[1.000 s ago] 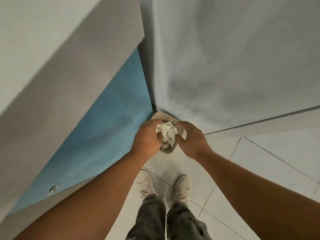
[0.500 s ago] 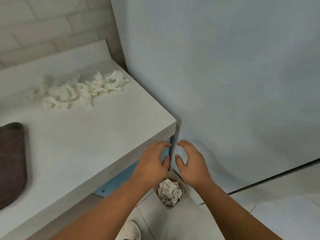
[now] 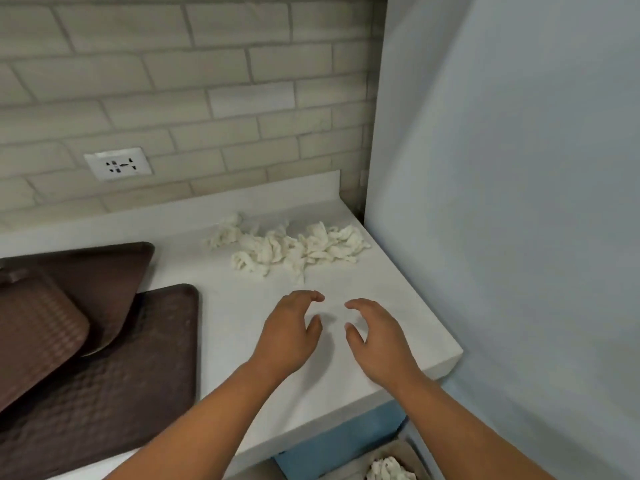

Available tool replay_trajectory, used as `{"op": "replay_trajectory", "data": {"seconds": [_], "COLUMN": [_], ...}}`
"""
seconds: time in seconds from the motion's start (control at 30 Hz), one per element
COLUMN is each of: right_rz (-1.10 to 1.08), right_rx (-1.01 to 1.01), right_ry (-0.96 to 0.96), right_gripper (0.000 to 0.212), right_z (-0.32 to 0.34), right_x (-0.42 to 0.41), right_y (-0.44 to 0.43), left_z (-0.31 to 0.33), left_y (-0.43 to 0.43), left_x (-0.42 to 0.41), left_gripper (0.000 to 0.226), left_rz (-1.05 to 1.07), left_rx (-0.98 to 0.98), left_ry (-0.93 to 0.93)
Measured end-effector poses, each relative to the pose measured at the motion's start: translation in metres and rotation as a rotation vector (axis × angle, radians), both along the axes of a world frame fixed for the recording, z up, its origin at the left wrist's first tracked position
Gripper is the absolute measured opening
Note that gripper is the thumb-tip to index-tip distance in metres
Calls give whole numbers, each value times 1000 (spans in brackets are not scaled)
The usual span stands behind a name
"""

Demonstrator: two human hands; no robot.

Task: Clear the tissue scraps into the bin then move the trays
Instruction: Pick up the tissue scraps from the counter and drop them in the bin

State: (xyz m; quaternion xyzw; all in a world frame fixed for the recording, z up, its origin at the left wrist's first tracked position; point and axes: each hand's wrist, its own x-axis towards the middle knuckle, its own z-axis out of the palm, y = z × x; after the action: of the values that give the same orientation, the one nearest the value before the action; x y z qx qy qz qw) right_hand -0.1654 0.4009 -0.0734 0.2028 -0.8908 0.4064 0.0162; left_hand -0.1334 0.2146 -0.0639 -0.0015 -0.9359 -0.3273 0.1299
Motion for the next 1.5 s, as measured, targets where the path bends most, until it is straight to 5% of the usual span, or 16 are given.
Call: {"op": "replay_trajectory", "data": {"seconds": [0.57,0.83,1.13,1.3,1.5], "right_rz": [34,4,-133,-179,-114], "right_rx": [138,124,403,550,228], "right_ry": [-52,-29,-83,-36,87], "right_gripper": [32,34,53,29,25], "right_z": [-27,-27,-15,-18,-4], "right_x": [-107,-130,-172,-180,-181], "right_y": [-172,-201,-252,-263,-259], "left_z": [-43,-44,-5,-2,5], "left_y": [-210,-233,-275,-289,-283], "left_x": [-141,-133,-119,-115,-119], "left_gripper": [38,4,7,16,25], "left_rz": [92,134,319,330,310], "left_rx": [-215,14,251,279,583], "left_ry": [-202,-200,-50,-21,-97]}}
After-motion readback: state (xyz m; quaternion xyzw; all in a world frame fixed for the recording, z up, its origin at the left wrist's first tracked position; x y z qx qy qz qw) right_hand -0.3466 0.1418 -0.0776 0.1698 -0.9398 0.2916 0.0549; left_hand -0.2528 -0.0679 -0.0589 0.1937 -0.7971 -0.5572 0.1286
